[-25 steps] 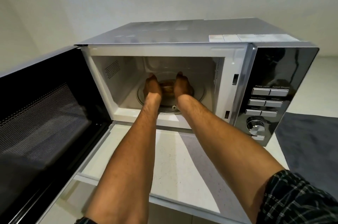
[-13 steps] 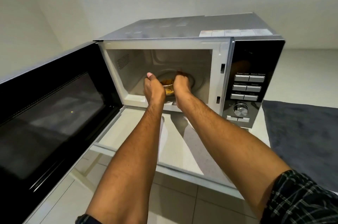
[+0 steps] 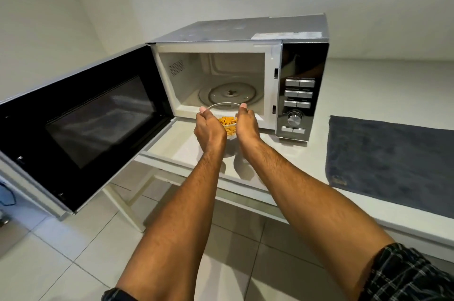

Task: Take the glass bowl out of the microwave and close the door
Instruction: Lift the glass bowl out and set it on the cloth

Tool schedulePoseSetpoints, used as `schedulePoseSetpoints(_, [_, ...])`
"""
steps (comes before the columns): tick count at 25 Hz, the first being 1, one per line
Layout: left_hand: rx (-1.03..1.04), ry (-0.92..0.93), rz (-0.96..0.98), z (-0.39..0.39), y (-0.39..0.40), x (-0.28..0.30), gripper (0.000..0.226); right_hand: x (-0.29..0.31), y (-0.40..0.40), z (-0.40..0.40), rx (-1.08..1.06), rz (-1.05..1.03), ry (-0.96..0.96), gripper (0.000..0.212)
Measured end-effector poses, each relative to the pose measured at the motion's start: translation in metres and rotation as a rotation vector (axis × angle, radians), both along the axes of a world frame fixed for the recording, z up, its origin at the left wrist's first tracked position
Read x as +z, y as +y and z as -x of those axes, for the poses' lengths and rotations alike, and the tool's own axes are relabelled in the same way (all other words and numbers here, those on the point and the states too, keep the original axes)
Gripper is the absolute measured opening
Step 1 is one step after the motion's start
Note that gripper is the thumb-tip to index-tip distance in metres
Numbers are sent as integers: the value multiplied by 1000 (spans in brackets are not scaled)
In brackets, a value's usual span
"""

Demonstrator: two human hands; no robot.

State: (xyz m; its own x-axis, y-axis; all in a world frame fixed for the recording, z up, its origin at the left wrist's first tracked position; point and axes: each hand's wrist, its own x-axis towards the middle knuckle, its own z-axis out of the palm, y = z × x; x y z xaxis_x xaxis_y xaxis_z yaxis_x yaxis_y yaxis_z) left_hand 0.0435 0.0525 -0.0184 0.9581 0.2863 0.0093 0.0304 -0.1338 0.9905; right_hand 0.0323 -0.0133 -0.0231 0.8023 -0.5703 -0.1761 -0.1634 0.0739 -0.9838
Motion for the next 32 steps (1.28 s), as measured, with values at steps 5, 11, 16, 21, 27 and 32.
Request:
schedulePoseSetpoints(5, [-9,-21,-28,53,-17,-13,55,-11,-19,47,-97,34,-32,60])
schedulePoseSetpoints(11, [-74,8,-19,102,-54,-29,55,-29,-53,97,-296,121,-2,53])
schedulePoseSetpoints(16, [-169,25,-30,132,-95,-35,54,-36,-96,130,-422,213,36,54])
schedulePoseSetpoints(21, [-315,26,-3,151,-151,-33,53,-33,-154,158,-531,186,-18,54])
schedulePoseSetpoints(27, [-560,34,-64,171,-229,-36,54,-34,-239,187,-676,206,31,55])
schedulePoseSetpoints(32, [-722,75,-77,183,-280,-41,56,-35,-292,208,-753,212,80,54])
